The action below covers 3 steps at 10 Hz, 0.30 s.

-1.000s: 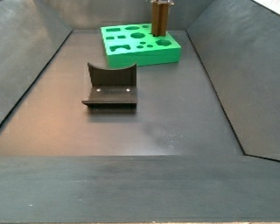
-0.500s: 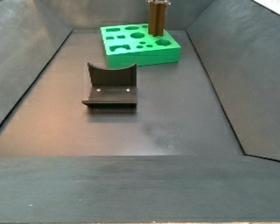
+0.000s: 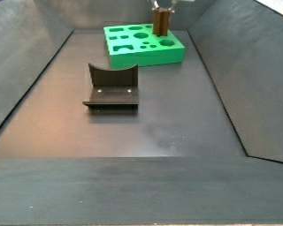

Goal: Pick up the star object. Move up. Place the star object on the fixture. Regrasp the star object. Move to above the board. Insert the star object.
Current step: Insert the star object.

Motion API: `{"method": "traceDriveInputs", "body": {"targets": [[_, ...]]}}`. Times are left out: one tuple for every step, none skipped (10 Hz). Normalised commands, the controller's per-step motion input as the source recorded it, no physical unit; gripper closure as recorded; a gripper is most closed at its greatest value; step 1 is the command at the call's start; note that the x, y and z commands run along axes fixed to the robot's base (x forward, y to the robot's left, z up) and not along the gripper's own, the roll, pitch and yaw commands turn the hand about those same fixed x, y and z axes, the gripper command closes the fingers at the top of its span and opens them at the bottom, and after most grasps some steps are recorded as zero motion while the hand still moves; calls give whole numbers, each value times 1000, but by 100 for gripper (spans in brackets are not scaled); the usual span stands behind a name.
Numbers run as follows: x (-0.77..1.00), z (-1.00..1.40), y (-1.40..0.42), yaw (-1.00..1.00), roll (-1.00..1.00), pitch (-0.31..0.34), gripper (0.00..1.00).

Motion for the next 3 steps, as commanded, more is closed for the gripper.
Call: {"method": "traceDriveInputs", "body": {"targets": [[131,-949,0,0,181,0,100],[-31,0,0,0,0,-51,100],[0,0,0,0,0,0,100]]}}
